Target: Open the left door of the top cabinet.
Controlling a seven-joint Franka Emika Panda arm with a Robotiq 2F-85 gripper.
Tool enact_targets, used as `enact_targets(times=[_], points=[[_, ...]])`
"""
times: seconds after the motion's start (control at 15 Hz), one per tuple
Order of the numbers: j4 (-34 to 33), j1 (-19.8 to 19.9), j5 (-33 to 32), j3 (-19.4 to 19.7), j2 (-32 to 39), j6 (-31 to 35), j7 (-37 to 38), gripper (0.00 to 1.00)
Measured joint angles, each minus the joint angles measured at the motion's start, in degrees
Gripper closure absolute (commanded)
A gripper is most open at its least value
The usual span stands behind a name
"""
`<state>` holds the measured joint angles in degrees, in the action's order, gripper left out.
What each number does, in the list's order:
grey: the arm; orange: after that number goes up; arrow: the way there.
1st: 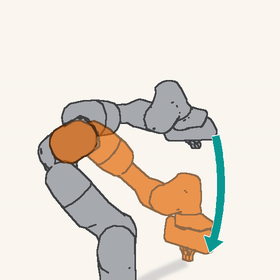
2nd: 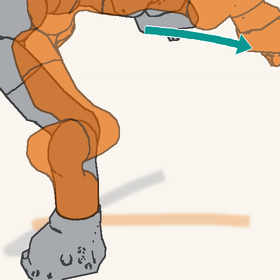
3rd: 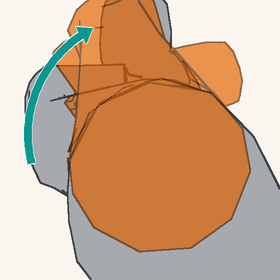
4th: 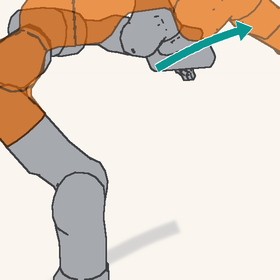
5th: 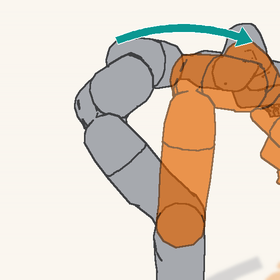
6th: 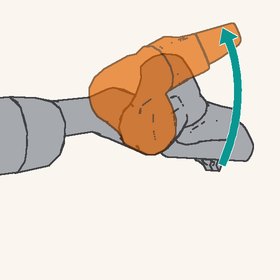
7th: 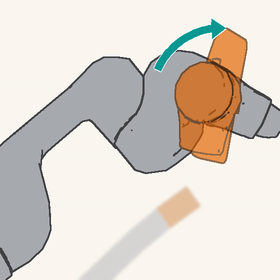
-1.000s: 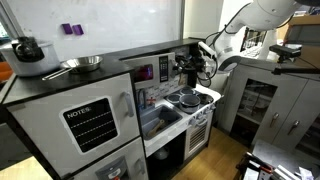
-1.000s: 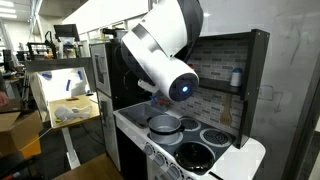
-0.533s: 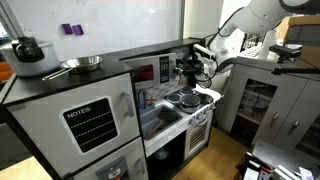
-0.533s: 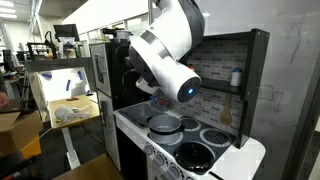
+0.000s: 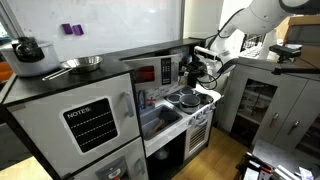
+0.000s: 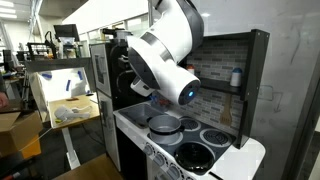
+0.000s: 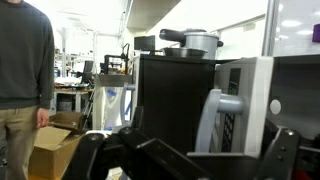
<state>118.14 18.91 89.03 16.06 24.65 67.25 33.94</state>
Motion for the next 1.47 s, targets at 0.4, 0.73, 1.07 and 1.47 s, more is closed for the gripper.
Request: enact_targets(times=[0.4, 0.73, 1.07, 1.47], points=[[0.1, -0.2, -1.7, 0.0, -0.2, -1.4, 0.4, 0.0], [0.2, -0.9, -3.0, -0.1, -0.5, -2.5, 0.4, 0.0], [0.9, -2.3, -3.1, -0.2, -0.6, -2.7, 0.3, 0.0], [3.9, -3.6, -7.2, -0.2, -2.3, -2.7, 0.2, 0.0]])
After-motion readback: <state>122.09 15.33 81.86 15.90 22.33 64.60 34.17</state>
